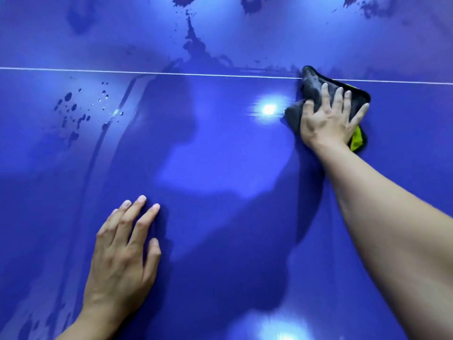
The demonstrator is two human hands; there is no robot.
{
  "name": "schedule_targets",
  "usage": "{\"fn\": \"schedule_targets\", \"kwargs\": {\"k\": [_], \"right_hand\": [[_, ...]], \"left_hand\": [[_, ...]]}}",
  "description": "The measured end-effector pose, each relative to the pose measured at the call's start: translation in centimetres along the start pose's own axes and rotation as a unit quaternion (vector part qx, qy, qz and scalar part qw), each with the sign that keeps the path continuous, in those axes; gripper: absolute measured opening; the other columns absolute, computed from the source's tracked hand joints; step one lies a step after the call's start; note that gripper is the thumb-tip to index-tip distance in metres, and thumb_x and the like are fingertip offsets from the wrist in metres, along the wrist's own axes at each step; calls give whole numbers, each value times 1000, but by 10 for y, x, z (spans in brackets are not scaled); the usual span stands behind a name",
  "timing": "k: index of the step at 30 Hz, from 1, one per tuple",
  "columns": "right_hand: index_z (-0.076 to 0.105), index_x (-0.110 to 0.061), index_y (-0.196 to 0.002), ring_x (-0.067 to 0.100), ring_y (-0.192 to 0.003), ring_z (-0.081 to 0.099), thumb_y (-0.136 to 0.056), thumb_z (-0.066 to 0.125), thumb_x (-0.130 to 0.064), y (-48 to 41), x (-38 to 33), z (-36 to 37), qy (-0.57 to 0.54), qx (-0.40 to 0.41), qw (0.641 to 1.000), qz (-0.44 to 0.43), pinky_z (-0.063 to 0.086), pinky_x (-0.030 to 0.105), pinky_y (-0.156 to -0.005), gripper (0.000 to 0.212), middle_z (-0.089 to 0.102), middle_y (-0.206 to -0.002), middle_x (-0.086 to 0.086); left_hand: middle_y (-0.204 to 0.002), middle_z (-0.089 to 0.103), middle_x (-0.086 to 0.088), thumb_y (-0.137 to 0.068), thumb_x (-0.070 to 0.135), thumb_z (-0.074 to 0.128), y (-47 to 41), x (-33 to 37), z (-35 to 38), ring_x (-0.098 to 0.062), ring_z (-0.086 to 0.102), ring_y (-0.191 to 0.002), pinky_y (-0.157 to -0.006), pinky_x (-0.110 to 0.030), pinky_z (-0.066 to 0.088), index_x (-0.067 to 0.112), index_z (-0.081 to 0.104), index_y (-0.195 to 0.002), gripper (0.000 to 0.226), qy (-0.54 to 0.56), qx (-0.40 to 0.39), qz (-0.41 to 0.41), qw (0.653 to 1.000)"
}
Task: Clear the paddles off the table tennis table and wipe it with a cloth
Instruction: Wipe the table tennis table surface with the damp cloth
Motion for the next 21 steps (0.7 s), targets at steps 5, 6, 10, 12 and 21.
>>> {"fn": "schedule_targets", "kwargs": {"k": [5, 6, 10, 12, 21], "right_hand": [[28, -11, -160, 25, -156, 19, -98, 24, -47, 1, -12, -5, -19, 7, 998, -65, 4, 48, -127, 72, 21, -169, 11], [29, -11, -160, 26, -155, 21, -96, 23, -47, 5, -19, -5, -28, 4, 997, -71, 7, 47, -127, 73, 22, -168, 12], [31, -11, -159, 26, -154, 24, -104, 34, -38, 37, -97, -1, -35, 7, 988, -149, 11, 44, -127, 62, 25, -167, 12], [29, -15, -160, 21, -155, 21, -105, 36, -37, 61, -166, 6, -27, -5, 978, -205, 9, 42, -127, 60, 22, -169, 9], [25, -25, -162, 11, -156, 14, -103, 32, -47, 179, -368, 32, -64, -67, 923, -374, 3, 36, -127, 63, 18, -170, -2]], "left_hand": [[-156, 41, -7, -94, 28, 41, 0, 2, 0, -30, 33, -147, -123, -44, 22, 14, 51, -145, 54, -2, 4, 7, 1000], [-156, 41, -7, -94, 28, 41, 1, 1, 0, -30, 34, -147, -122, -46, 24, 14, 51, -145, 54, -3, 3, 4, 1000], [-155, 43, -8, -94, 27, 44, 3, -1, 1, -30, 35, -147, -119, -49, 30, 15, 52, -145, 53, 0, 5, 6, 1000], [-155, 44, -9, -93, 26, 46, 3, -2, 1, -30, 37, -146, -119, -49, 30, 15, 52, -145, 54, 2, 8, 7, 1000], [-156, 43, -6, -95, 27, 47, 5, -7, -4, -28, 35, -147, -120, -46, 29, 17, 52, -146, 52, 29, 10, 14, 999]]}}
Point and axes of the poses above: each hand's wrist, its own y-axis away from the middle knuckle, its own z-axis out of the palm, x = y × z, the point moved 8 cm from there along -y, towards the middle knuckle
